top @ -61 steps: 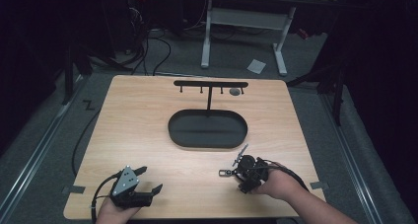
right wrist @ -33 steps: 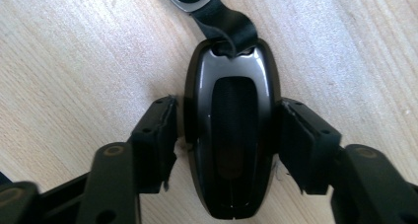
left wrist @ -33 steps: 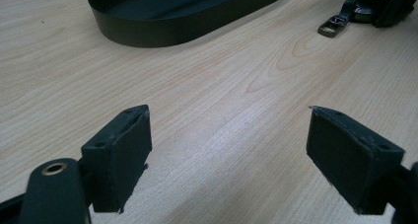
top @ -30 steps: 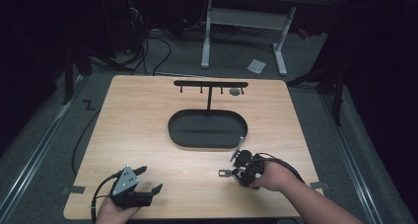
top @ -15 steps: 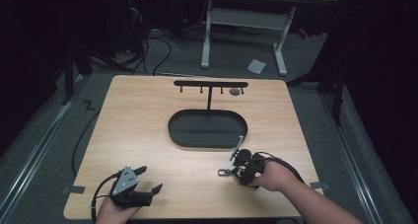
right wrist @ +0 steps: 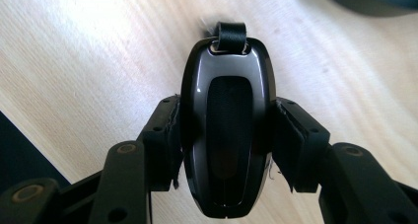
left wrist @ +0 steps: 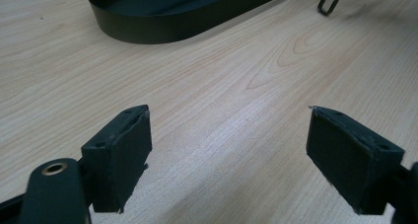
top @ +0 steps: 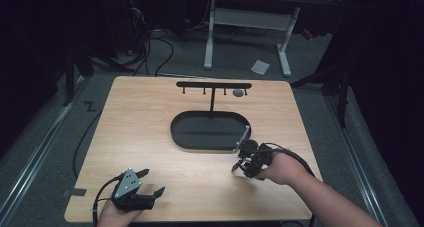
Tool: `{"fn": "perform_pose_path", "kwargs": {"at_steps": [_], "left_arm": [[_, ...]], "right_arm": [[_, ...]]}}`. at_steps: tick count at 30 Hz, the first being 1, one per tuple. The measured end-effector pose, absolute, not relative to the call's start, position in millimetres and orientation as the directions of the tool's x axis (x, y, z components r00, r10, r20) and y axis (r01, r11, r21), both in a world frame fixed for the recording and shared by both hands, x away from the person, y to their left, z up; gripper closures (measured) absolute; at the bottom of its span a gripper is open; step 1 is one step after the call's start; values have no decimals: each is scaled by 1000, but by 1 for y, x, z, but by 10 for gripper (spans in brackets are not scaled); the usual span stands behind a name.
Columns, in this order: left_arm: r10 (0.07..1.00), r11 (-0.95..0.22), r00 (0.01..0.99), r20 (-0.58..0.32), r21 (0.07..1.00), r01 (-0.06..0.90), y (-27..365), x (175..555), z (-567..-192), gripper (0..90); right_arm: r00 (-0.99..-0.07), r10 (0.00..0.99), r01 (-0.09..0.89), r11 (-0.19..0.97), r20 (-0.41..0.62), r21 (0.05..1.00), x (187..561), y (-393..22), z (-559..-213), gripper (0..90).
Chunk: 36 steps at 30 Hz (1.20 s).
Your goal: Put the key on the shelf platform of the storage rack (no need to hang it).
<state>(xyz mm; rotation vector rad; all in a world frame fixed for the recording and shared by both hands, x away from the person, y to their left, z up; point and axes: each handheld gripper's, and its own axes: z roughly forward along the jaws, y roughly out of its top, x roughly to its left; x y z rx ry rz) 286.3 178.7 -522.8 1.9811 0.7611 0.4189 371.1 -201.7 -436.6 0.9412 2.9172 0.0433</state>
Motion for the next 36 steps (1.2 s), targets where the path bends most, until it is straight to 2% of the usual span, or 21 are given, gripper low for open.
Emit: {"fn": "perform_pose_path", "kwargs": {"at_steps": [12, 23, 36], "left_arm": [[670, -355, 742, -18, 870, 342, 182, 285, -522, 181], [676, -348, 737, -17, 873, 340, 184, 284, -521, 181], [671, -351, 741, -25, 870, 347, 185, 282, -521, 181]], "right_arm": [[-798, 593, 588, 805, -108, 71, 393, -196, -413, 489], [-784, 607, 598, 795, -128, 103, 432, -176, -392, 488], [-773, 620, 612, 785, -134, 101, 473, -148, -399, 488]]}}
